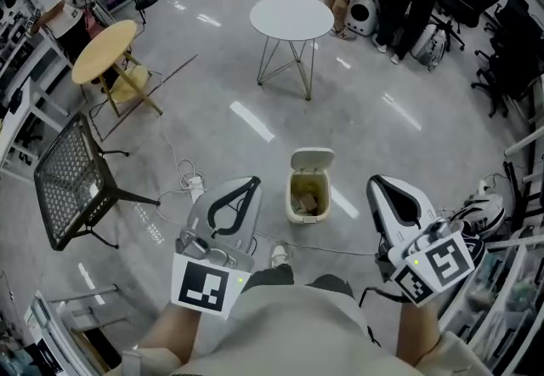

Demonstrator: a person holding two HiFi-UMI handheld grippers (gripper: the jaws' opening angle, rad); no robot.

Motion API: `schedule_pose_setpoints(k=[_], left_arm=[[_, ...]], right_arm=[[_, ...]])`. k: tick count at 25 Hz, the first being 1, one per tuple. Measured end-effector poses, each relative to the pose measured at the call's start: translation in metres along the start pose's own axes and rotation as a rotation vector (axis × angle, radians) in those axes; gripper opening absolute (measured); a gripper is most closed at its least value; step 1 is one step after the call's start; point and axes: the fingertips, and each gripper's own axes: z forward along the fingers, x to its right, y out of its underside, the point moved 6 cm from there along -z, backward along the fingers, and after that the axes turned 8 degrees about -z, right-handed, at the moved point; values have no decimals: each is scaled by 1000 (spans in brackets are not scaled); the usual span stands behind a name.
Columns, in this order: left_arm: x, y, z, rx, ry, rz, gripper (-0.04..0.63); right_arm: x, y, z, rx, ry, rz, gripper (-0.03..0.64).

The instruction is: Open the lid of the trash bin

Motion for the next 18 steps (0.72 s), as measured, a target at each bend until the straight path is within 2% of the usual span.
schedule_pose_setpoints(k=[3,7,14,18], left_arm=[[-19,12,13,-26,0,-40,2],[-32,23,33,-40,0,-56,2],[-39,36,68,-87,-24,-106,2],[-42,46,93,-114,-39,-109,2]], right_arm=[[6,3,23,-15,8,12,3],[21,13,44,-44,9,33,3],[57,34,74,-90,-13,73,3],[81,55,96,-129,-35,92,3]])
